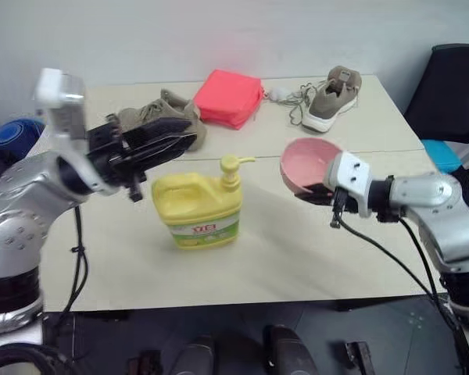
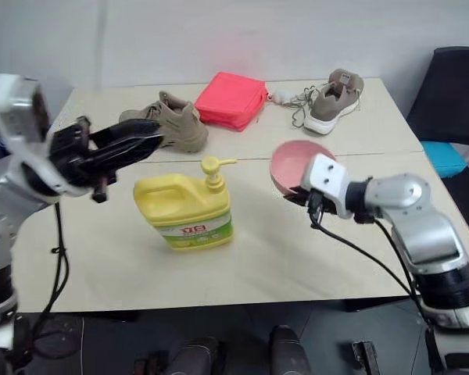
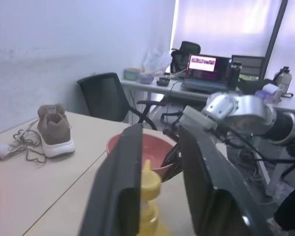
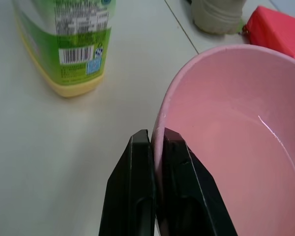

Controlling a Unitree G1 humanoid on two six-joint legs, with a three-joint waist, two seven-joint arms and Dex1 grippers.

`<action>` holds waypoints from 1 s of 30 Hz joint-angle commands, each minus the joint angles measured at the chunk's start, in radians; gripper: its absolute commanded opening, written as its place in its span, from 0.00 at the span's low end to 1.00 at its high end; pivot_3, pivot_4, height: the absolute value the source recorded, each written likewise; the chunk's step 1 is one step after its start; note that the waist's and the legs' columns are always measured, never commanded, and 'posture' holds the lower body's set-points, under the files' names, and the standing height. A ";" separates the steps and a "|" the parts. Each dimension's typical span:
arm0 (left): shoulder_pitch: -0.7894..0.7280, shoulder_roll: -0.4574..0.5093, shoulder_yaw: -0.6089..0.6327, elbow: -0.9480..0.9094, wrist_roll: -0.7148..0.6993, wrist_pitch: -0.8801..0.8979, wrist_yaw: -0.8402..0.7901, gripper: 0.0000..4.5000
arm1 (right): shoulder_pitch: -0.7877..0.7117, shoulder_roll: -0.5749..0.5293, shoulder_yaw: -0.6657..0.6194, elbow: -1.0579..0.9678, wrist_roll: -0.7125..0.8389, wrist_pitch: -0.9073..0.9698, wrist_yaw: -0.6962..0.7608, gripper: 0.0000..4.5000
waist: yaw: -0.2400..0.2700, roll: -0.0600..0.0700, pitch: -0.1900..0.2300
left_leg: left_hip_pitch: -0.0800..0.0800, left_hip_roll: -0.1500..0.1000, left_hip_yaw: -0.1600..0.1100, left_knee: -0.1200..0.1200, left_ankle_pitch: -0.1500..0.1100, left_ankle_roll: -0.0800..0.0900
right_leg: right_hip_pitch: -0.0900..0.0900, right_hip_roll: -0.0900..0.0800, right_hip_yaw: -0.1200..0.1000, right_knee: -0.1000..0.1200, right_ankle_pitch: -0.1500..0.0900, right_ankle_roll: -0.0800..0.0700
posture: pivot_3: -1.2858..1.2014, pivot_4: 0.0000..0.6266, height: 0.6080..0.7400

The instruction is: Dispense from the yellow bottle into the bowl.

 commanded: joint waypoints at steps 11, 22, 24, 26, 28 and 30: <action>-0.133 -0.159 -0.170 0.080 0.233 -0.022 -0.045 0.00 | -0.239 0.010 0.111 -0.094 0.046 0.192 0.100 0.00 | 0.000 -0.001 0.001 | -0.019 -0.005 -0.001 0.014 0.000 0.001 | -0.018 -0.003 0.000 0.007 0.002 0.003 | 0.52 0.24 1.00; -0.114 -0.124 -0.230 0.088 0.354 0.014 -0.074 0.00 | -0.279 0.014 0.117 -0.140 0.071 0.241 0.108 0.00 | 0.000 -0.001 0.000 | -0.019 -0.005 -0.001 0.015 0.001 0.002 | -0.018 -0.004 0.001 0.007 0.003 0.004 | 0.52 0.24 1.00; -0.109 -0.109 -0.256 0.089 0.370 0.045 -0.084 0.00 | -0.284 0.017 0.115 -0.145 0.077 0.248 0.104 0.00 | 0.000 -0.001 0.000 | -0.018 -0.005 -0.001 0.015 0.001 0.002 | -0.017 -0.004 0.001 0.008 0.003 0.004 | 0.52 0.24 1.00; -0.111 -0.108 -0.274 0.089 0.380 0.070 -0.083 0.00 | -0.286 0.018 0.116 -0.149 0.081 0.253 0.100 0.00 | 0.001 -0.001 0.000 | -0.018 -0.005 -0.001 0.015 0.001 0.002 | -0.017 -0.004 0.001 0.008 0.003 0.004 | 0.52 0.24 1.00; -0.121 -0.112 -0.288 0.095 0.392 0.091 -0.071 0.00 | -0.286 0.018 0.117 -0.150 0.083 0.256 0.095 0.00 | 0.001 -0.002 0.000 | -0.017 -0.005 -0.001 0.015 0.001 0.002 | -0.016 -0.004 0.001 0.008 0.003 0.004 | 0.52 0.24 1.00; -0.133 -0.117 -0.295 0.104 0.399 0.114 -0.059 0.00 | -0.288 0.019 0.115 -0.147 0.084 0.257 0.093 0.00 | 0.003 -0.002 0.000 | -0.017 -0.006 -0.001 0.015 0.001 0.002 | -0.016 -0.004 0.001 0.008 0.003 0.004 | 0.52 0.24 1.00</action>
